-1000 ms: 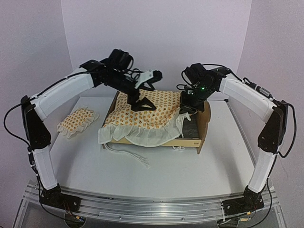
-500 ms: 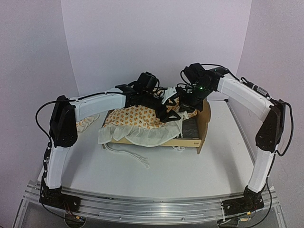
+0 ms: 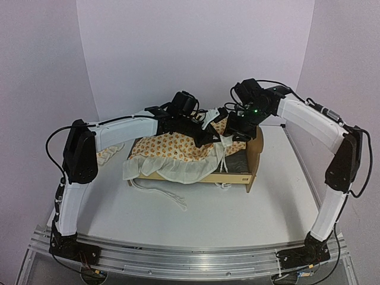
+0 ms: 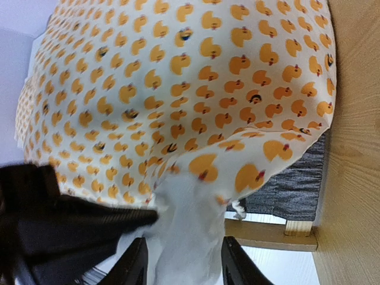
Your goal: Set up the pet bed
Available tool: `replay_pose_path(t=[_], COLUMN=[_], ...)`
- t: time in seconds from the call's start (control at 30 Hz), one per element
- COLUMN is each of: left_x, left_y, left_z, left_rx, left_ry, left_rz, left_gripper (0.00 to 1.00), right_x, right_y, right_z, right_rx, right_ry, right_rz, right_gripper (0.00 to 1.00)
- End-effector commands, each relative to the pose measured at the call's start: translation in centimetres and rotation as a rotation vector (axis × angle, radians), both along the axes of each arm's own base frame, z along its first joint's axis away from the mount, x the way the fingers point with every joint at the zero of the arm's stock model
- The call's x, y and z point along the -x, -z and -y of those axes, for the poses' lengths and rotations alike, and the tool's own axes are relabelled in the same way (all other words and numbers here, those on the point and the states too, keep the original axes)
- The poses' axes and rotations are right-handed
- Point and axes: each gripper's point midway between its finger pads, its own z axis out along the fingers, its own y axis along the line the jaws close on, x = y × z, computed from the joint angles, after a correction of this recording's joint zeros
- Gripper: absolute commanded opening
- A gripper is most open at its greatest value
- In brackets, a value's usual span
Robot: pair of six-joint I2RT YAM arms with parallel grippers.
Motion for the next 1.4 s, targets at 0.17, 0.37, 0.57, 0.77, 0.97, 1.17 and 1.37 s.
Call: replay_pose_path(t=[0.17, 0.37, 0.57, 0.77, 0.97, 1.17, 1.37], left_x=[-3.1, -4.4, -4.4, -4.2, -4.2, -4.1, -4.0], left_y=[-3.0, -2.9, -2.4, -2.4, -2.1, -2.1, -2.4], left_z=[-1.1, -2.0, -2.3, -2.3, -2.3, -2.4, -2.4], left_rx=[0.05, 0.041, 0.031, 0.031, 0.03, 0.026, 0.031], left_ry=[-0.119, -0.162, -0.16, -0.149, -0.149, -0.149, -0.15], left_rz=[-0.003, 0.005, -0.005, -0.002, -0.011, -0.008, -0.009], left_gripper=[0.0, 0.0, 0.0, 0.0, 0.0, 0.0, 0.0], right_x=[7.8, 6.9, 3.0, 2.0, 2.1, 0.8, 1.2], right_y=[-4.7, 0.4, 5.8, 7.8, 11.0, 12.8, 13.5], right_z=[0.1, -1.4, -0.3, 0.7, 0.0, 0.3, -0.2], right_rx=[-0.086, 0.076, 0.288, 0.369, 0.375, 0.436, 0.407], right_ry=[-0.348, -0.468, -0.388, -0.332, -0.356, -0.329, -0.339], right_rz=[0.201, 0.316, 0.28, 0.258, 0.191, 0.185, 0.16], right_gripper=[0.41, 0.32, 0.28, 0.32, 0.36, 0.32, 0.14])
